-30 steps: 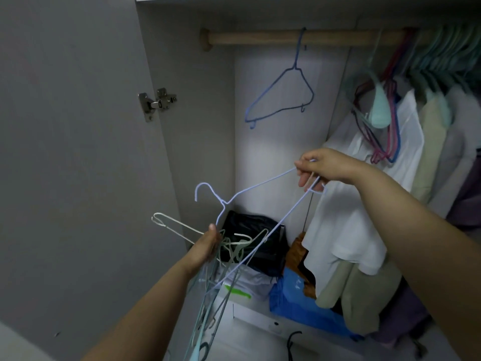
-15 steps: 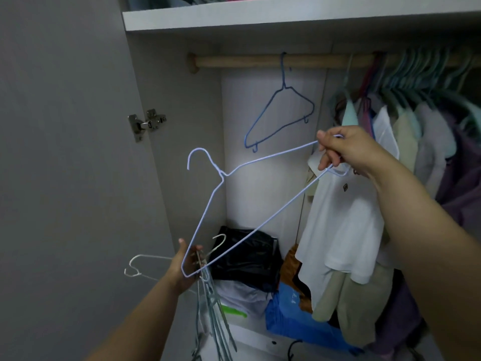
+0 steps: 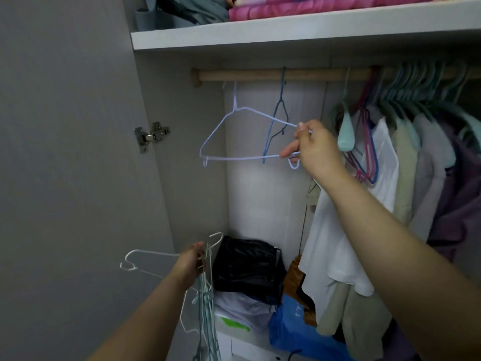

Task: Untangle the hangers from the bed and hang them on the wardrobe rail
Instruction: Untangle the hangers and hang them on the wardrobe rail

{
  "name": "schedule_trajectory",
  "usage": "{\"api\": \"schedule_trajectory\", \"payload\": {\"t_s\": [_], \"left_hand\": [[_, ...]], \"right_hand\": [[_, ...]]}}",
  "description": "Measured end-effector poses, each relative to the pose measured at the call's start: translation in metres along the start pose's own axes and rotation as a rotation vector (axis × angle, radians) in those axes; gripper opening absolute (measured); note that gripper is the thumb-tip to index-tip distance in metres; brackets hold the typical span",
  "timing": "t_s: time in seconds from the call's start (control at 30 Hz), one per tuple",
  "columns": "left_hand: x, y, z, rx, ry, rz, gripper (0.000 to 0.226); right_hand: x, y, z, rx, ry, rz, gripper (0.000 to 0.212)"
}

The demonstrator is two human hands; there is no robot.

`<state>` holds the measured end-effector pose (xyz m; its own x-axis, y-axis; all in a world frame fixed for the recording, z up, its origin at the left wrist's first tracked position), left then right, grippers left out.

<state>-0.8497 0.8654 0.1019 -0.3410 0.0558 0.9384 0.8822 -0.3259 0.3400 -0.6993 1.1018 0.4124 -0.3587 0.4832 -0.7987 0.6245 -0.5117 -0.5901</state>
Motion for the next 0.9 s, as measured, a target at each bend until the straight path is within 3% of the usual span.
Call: {"api": "schedule_trajectory", "payload": {"t_s": [0.13, 0.4, 0.5, 0.77, 0.9], "left_hand": [[0.034, 0.006, 0.02, -0.026, -0.042, 0.089, 0.021], [0.089, 0.02, 0.047, -0.107, 0.011, 0.22, 0.013], [0.1, 0.027, 0.052, -0.132, 0.018, 0.243, 0.011], [0.113, 0.045, 0.054, -0.109, -0.02, 0.339, 0.018], [0.111, 0.051, 0.045, -0.066, -0.06, 0.372, 0.018]], "right_hand": [[0.003, -0.012, 0.024, 0.16, 0.107, -0.107, 0.025], [0.034, -0.053, 0.041, 0.108, 0.635, -0.028, 0.028], [0.042, -0.049, 0.032, 0.14, 0.729, -0.023, 0.031], [0.084, -0.001, -0.049, 0.492, 0.629, 0.131, 0.03], [0.094, 0.036, -0.055, 0.513, 0.271, 0.109, 0.046]]}}
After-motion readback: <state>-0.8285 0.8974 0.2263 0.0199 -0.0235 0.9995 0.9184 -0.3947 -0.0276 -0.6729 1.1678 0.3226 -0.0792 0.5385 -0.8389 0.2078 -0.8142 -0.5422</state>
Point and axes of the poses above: each hand's wrist, its own y-axis away from the middle knuckle, its own z-axis out of the palm, x = y × z, the point moved 6 cm from there along -y, towards the middle knuckle, and after that the axes turned 11 degrees about -y, right-handed, at the moved point
